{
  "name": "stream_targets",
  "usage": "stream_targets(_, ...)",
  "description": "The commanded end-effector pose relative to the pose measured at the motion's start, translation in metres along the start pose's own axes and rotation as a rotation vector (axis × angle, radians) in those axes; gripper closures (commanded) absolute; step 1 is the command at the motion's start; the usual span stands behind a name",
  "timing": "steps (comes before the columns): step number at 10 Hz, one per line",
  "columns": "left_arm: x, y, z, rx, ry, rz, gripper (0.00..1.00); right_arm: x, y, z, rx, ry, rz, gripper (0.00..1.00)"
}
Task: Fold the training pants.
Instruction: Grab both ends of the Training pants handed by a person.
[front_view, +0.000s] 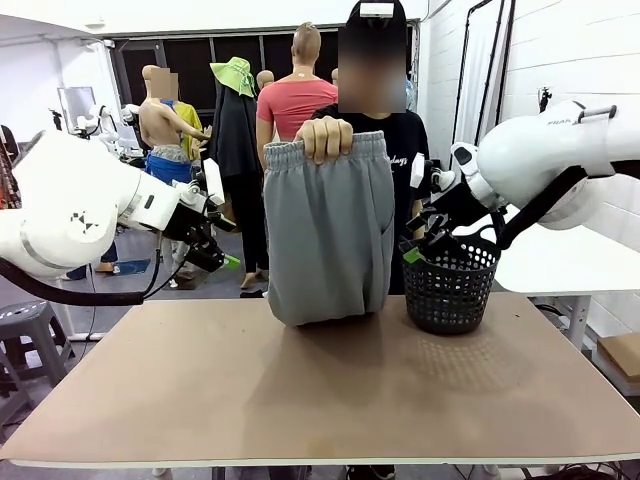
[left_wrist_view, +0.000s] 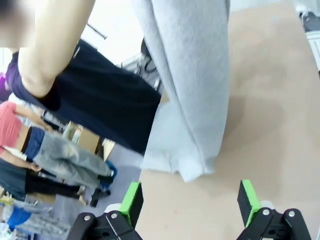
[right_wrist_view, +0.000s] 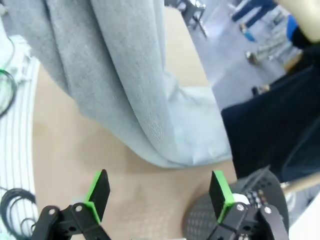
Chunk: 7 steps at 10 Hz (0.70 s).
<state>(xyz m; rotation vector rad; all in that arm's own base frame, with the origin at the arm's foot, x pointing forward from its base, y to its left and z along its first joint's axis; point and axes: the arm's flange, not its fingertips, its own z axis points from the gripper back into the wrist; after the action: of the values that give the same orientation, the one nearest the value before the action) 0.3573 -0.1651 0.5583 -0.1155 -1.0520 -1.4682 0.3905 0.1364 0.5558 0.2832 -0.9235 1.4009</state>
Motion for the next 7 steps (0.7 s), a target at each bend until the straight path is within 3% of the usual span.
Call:
stream_targets(1, -0.008, 0.009, -0.014, -0.05, -0.164, -0.007, 0.0, -0.006, -0.013, -0.008, 0.033, -0.121, 0.046, 0.0)
stream_targets(3, 0.001, 0.006, -0.014, -0.081, -0.282, 0.023, 0.0, -0.003, -0.009, -0.008, 0.025, -0.199, 0.044, 0.0)
stream_targets(4, 0.002, 0.005, -0.014, -0.079, -0.295, 0.035, 0.0, -0.001, -0.008, -0.009, 0.018, -0.227, 0.045, 0.0)
stream_targets(5, 0.002, 0.009, -0.016, -0.063, -0.261, 0.059, 0.0, 0.0, -0.01, -0.012, -0.005, -0.239, 0.042, 0.0)
stream_targets(6, 0.01, -0.003, -0.007, -0.079, -0.236, 0.03, 0.0, 0.002, -0.005, -0.004, -0.028, -0.184, 0.033, 0.0)
stream_targets(7, 0.01, -0.003, -0.007, -0.079, -0.236, 0.03, 0.0, 0.003, -0.003, 0.001, -0.001, -0.217, 0.032, 0.0)
